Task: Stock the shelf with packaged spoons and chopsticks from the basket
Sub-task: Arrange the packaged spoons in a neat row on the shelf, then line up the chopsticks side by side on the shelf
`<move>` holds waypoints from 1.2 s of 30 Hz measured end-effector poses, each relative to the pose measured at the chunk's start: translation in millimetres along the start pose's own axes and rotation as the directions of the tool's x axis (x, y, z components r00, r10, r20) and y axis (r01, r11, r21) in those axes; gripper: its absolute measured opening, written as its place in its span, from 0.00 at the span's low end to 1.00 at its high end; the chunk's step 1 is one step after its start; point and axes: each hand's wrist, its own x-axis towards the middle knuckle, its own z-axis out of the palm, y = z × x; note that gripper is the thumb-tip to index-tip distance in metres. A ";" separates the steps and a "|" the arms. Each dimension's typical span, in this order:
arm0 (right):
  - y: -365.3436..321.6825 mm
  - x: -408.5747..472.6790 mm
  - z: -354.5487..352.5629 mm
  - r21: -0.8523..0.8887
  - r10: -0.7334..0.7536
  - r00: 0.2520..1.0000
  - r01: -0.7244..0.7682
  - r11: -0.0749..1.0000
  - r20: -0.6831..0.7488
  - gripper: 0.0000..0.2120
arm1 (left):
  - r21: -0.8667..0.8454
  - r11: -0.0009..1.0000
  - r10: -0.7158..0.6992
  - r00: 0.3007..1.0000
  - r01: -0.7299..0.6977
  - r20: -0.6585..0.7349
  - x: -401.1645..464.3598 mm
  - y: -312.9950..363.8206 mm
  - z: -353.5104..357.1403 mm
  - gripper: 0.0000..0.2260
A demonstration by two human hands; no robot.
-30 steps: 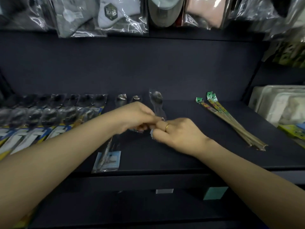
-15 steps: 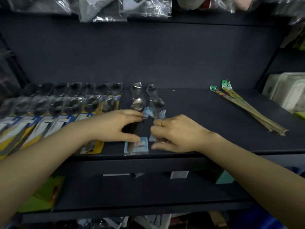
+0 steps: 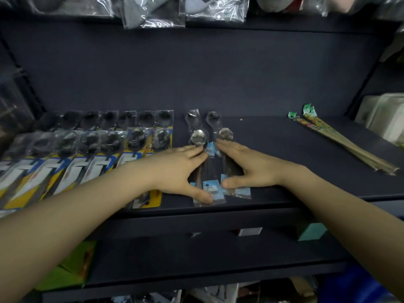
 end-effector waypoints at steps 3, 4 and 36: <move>-4.2 -3.6 0.5 -0.013 -0.048 0.998 0.049 0.999 0.034 0.48 | -0.013 1.000 0.014 1.000 -0.015 -0.017 3.7 -2.7 1.0 0.49; -5.5 -3.8 0.9 -0.017 -0.063 0.997 0.063 0.998 0.041 0.47 | -0.020 1.000 0.020 1.000 -0.021 -0.021 4.5 -3.1 1.7 0.49; 158.0 -120.6 -70.0 -0.216 0.322 0.746 -0.524 0.824 -0.583 0.10 | -0.958 0.239 -0.183 0.961 -0.160 -0.206 178.5 207.0 -76.3 0.10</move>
